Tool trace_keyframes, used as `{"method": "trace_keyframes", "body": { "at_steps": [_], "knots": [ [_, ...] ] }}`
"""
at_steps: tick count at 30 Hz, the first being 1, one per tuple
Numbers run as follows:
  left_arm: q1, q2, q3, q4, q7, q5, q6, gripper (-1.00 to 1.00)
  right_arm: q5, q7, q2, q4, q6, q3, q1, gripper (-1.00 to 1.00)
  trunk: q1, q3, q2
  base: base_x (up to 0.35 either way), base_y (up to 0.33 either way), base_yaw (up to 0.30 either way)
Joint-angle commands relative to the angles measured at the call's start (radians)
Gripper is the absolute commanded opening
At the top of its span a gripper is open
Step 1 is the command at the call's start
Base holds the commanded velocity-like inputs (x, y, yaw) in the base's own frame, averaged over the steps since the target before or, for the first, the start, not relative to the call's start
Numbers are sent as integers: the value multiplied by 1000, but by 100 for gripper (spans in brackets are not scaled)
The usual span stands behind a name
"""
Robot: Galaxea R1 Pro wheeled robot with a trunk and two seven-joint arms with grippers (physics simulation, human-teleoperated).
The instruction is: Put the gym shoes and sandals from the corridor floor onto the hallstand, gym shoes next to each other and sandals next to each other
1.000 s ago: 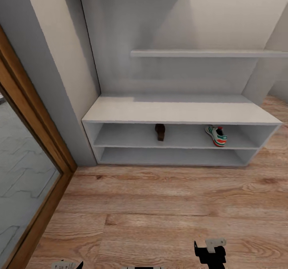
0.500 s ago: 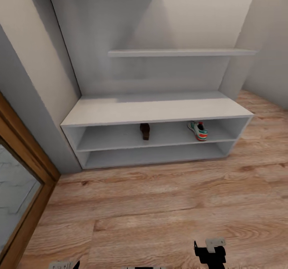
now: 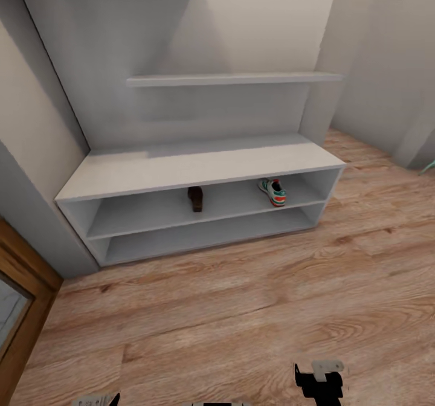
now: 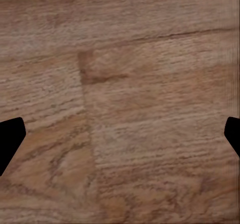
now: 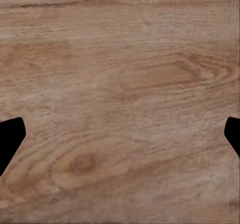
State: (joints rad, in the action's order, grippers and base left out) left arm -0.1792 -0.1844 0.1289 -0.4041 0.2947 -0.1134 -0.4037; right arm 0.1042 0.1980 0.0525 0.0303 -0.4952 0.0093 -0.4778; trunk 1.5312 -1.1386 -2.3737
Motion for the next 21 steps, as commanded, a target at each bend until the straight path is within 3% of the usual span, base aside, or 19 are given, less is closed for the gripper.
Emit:
{"method": "trace_keyframes", "body": {
  "at_steps": [1, 2, 8, 18, 21],
  "knots": [
    [0, 0, 3, 1, 10, -10, 0, 100, 6, 8, 0, -1, -1, 1, -1, 100, 0, -1, 0, 0, 0, -267],
    [0, 0, 3, 1, 10, -11, -1, 100, -14, 8, 2, -1, -1, 0, -1, 100, 0, -1, 0, 0, 0, -267],
    [0, 0, 3, 1, 10, -11, -1, 100, -35, 8, 4, -1, 0, 1, -1, 100, 0, -1, 0, 0, 0, -267],
    [0, 0, 3, 2, 10, -11, -1, 100, -45, 8, 4, -1, 0, 1, -1, 100, 0, -1, 0, 0, 0, -267],
    [0, 0, 3, 2, 10, -11, -1, 100, -45, 8, 4, -1, 0, 1, -1, 100, -12, 9, 21, 0, 0, -267]
  ]
}}
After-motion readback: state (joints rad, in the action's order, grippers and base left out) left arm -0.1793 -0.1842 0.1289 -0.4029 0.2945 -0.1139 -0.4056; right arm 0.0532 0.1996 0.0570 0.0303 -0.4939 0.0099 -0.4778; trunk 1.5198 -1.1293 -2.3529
